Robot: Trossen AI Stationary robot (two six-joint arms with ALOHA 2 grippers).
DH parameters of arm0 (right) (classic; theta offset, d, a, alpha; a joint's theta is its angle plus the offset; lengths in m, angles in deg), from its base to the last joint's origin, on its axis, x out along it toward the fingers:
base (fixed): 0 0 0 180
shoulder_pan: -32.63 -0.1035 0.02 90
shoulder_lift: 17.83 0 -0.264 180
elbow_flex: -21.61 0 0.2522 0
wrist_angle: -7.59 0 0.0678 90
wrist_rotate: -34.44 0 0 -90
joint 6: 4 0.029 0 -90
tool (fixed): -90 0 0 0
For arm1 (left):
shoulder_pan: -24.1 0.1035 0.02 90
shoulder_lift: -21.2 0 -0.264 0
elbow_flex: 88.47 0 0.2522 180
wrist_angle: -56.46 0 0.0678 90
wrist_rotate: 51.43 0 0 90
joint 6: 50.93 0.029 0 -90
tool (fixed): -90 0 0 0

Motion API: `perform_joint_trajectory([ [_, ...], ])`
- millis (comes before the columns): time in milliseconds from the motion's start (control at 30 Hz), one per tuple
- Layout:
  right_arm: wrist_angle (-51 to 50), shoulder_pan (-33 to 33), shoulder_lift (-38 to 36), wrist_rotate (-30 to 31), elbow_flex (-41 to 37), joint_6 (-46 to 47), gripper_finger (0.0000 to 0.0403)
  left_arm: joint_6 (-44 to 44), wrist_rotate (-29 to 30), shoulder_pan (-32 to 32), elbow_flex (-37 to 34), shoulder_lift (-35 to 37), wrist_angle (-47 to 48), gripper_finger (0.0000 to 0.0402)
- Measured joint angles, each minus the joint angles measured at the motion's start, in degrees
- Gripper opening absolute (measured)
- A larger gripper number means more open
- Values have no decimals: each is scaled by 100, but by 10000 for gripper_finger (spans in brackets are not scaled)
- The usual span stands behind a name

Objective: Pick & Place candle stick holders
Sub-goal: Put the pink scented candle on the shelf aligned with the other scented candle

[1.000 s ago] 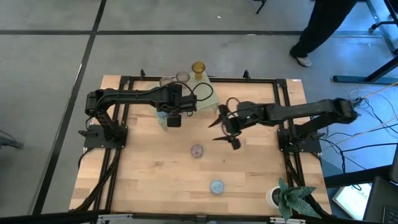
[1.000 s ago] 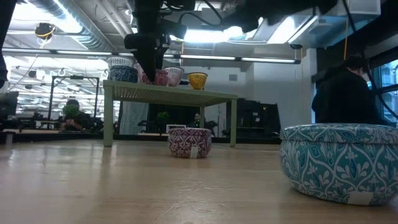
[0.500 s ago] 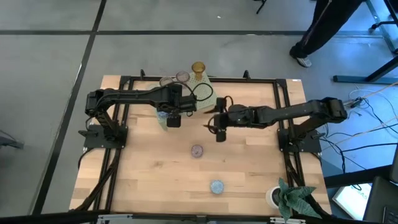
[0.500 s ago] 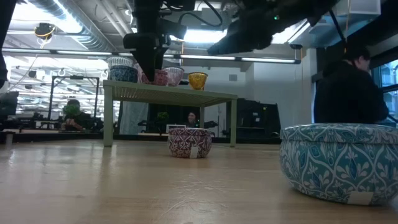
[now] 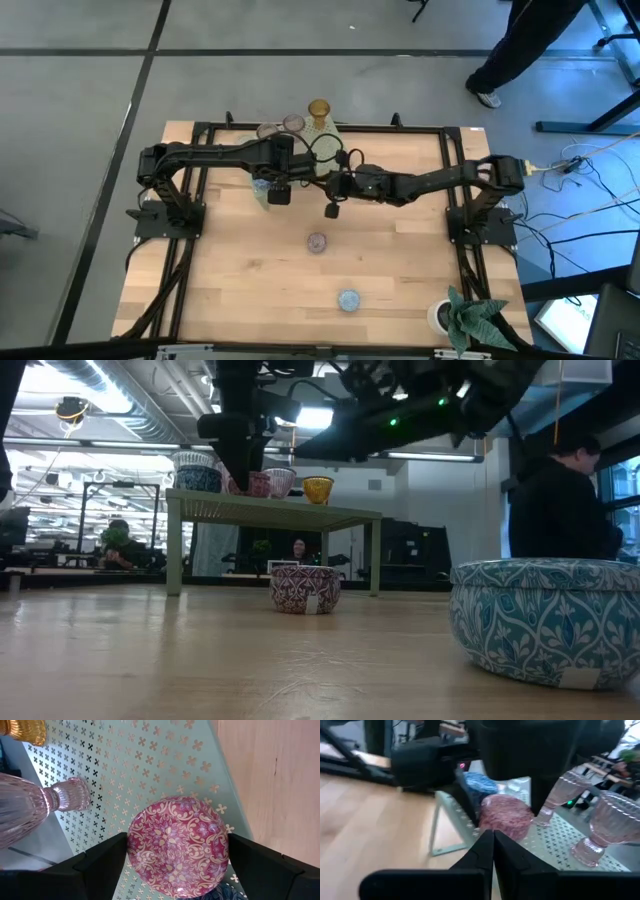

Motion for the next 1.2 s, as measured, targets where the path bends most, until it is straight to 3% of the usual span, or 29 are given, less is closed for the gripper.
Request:
perform_joint_trajectory([
  [233, 813, 196, 427, 32, 3, 261, 6, 50, 4, -2, 0, -1, -4, 334],
  [533, 837, 367, 861, -465, 453, 420, 4, 50, 7, -2, 0, -1, -7, 334],
  [833, 824, 401, 1335, -486, 946, 297, 2, 49, 4, -2, 0, -1, -10, 334],
  [1200, 807, 478, 1394, -482, 957, 293, 2, 48, 5, -9, 0, -1, -10, 334],
])
